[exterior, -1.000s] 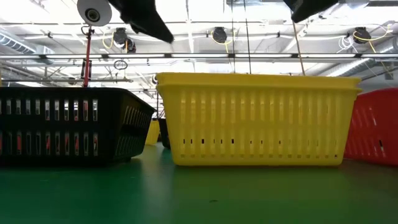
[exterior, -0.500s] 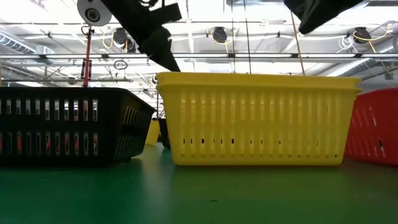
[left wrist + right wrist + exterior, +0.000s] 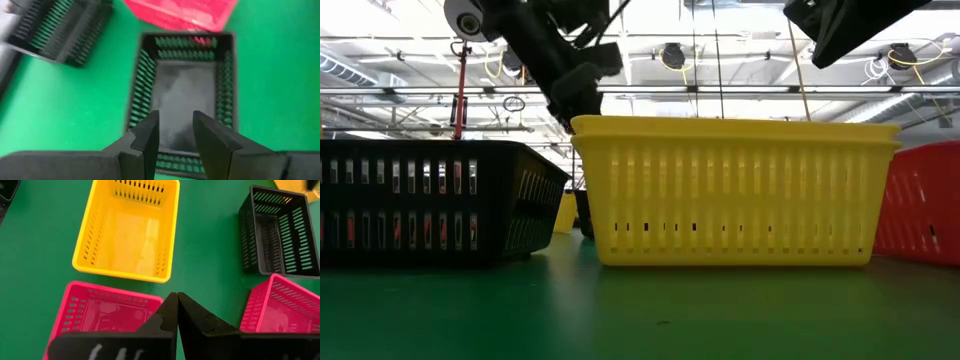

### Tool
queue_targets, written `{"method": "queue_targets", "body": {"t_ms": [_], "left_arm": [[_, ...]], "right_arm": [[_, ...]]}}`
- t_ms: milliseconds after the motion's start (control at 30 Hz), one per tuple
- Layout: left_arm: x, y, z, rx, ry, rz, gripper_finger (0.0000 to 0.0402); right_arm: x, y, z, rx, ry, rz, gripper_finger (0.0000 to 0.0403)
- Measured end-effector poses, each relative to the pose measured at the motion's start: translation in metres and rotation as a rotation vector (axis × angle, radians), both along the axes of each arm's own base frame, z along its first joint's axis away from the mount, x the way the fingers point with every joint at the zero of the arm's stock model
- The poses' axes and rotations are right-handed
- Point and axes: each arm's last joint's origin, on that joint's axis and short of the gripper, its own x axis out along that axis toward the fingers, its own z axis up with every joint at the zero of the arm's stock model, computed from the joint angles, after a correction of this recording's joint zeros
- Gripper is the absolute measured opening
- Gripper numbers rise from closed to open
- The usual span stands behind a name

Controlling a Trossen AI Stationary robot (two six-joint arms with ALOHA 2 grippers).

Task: Stack baskets by color
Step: Stack the middle black bin on top of the bottom black bin

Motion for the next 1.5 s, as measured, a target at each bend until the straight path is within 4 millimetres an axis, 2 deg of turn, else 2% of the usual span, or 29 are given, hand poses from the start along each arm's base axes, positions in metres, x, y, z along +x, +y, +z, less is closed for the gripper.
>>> {"method": "queue_targets", "body": {"t_ms": [200,333,500,633,900,1100,1367,1500], "left_arm": [[0.004,0.009,-0.005,-0.064,-0.011,0.009,0.0152],[0.003,-0.002,-0.002,-0.131,-0.022,-0.073,0.0193],[0.004,-0.008,-0.001,-0.04,-0.02,-0.039,0.0227],[0.004,0.003,-0.002,0.002,-0.018,0.055,0.0225],[0.005,0.004,-0.005,-0.019,-0.011,0.038,0.0177],[0.009,-0.027,-0.003,-0.075,-0.047,-0.091,0.0165],[0.01,-0.062,-0.009,0.054,-0.034,-0.105,0.0177],[0.016,-0.065,-0.028,0.055,0.024,-0.111,0.0177]], "right_arm": [[-0.003,-0.002,0.002,-0.005,0.008,0.0,0.0],[-0.006,-0.004,0.005,-0.001,0.0,0.0,0.0],[-0.011,-0.007,0.014,0.013,-0.034,0.0,0.0],[-0.013,-0.009,0.017,0.018,-0.052,-0.004,0.0],[-0.013,-0.009,0.018,0.009,-0.064,-0.022,0.0],[-0.013,-0.009,0.018,0.009,-0.064,-0.021,0.0],[-0.013,-0.009,0.018,0.009,-0.065,-0.02,0.0],[-0.012,-0.008,0.018,0.025,-0.076,-0.03,0.0]]}}
